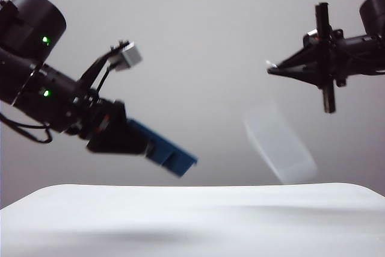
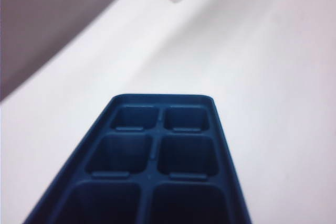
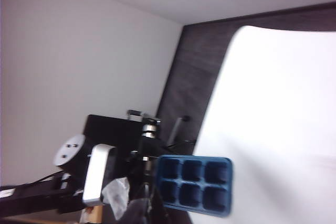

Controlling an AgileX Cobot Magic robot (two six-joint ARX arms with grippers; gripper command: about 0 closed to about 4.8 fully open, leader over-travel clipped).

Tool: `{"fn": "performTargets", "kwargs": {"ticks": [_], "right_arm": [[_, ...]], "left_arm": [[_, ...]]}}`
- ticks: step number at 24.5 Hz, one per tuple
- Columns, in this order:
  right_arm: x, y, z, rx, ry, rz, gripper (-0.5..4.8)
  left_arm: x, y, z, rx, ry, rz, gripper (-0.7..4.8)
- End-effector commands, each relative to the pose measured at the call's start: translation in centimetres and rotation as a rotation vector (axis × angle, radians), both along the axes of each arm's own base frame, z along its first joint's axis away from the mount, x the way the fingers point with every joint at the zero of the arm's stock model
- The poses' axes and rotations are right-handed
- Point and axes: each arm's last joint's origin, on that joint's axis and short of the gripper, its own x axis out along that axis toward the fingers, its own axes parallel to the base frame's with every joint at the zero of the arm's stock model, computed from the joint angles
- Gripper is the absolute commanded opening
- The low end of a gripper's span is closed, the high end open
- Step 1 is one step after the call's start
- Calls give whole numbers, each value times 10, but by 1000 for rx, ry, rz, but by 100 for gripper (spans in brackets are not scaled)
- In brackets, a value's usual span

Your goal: Pick up the ice cube tray, remove its lid, and then place both the tray and the lid back on the table.

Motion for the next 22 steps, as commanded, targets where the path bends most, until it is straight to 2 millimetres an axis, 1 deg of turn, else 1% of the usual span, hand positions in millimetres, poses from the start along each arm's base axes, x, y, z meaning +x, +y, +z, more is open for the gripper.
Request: {"fn": "performTargets", "kwargs": {"ticks": [1,3,6,7,9,10,12,14,17,18,19,20,22], "right_arm": [[-7,-3,-14,-83,24,-19,-3],[-15,-3,-26,-183,48,-36,-2],[-22,-5,-35,-329,42,-62,-2],[-22,-6,-36,-376,35,-83,-2],[-23,-9,-37,-545,18,-160,-2],[-24,-9,-35,-667,0,-201,-2],[-27,-6,-28,-817,-57,-237,-2],[-28,-1,-22,-856,-94,-245,-2],[-29,3,-19,-824,-110,-222,-2],[-30,4,-19,-803,-108,-205,-2],[-30,4,-19,-789,-107,-195,-2],[-30,5,-19,-766,-108,-180,-2],[-30,5,-19,-766,-108,-181,-2]], "left_arm": [[-1,0,0,27,-15,-23,264],[-1,-1,1,13,-29,-63,264],[-1,-2,3,-3,-67,-123,264],[-1,-2,3,-2,-81,-135,264],[0,-3,5,-14,-109,-147,265],[0,-3,6,-28,-126,-166,269],[1,-4,8,-43,-153,-187,278],[4,-2,3,-84,-136,-230,286],[12,6,-16,-124,-65,-238,286],[16,11,-25,-138,-52,-234,286],[19,13,-30,-141,-53,-223,286],[23,13,-39,-146,-75,-219,287],[28,13,-53,-147,-109,-205,288]]}}
